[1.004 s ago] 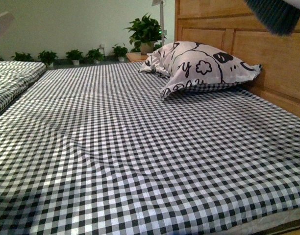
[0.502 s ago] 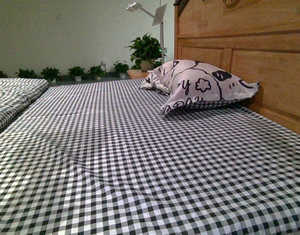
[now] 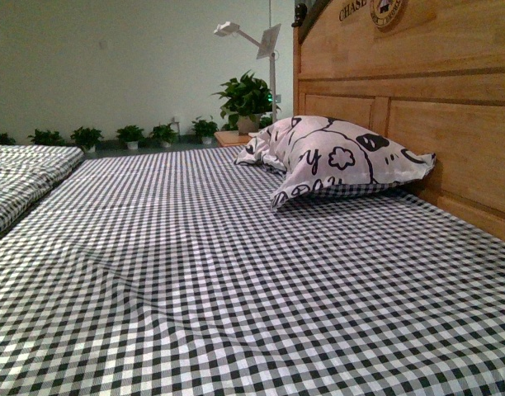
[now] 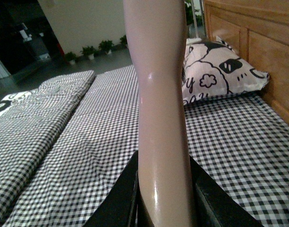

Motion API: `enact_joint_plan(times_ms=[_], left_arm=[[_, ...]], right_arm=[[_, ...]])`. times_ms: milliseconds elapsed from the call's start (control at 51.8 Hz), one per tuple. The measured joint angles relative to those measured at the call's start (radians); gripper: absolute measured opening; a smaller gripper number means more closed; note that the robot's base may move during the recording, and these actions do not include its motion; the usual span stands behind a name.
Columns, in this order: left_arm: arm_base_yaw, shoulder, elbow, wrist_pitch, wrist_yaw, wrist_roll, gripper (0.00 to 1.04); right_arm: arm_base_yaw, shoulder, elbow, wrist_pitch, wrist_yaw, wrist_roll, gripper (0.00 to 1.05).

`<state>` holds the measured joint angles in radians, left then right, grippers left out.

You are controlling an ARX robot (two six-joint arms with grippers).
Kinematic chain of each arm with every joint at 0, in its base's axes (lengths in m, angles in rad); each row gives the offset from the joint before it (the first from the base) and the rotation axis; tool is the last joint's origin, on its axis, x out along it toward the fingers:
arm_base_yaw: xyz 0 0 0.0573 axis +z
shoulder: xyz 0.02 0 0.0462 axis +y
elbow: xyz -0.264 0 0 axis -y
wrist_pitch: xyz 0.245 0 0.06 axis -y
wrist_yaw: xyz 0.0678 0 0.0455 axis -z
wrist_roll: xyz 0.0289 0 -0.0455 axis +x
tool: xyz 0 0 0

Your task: Clean up trash

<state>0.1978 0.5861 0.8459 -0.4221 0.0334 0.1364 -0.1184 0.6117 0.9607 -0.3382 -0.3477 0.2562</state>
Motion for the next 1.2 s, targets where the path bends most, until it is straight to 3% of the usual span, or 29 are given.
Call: enact_joint_plan(times_ms=[1197], left_arm=[[0.01, -0.043, -0.045, 0.011, 0.039, -0.064, 0.25]], right_arm=[[0.002, -0.043, -0.02, -0.031, 0.023, 0.016, 0.21]])
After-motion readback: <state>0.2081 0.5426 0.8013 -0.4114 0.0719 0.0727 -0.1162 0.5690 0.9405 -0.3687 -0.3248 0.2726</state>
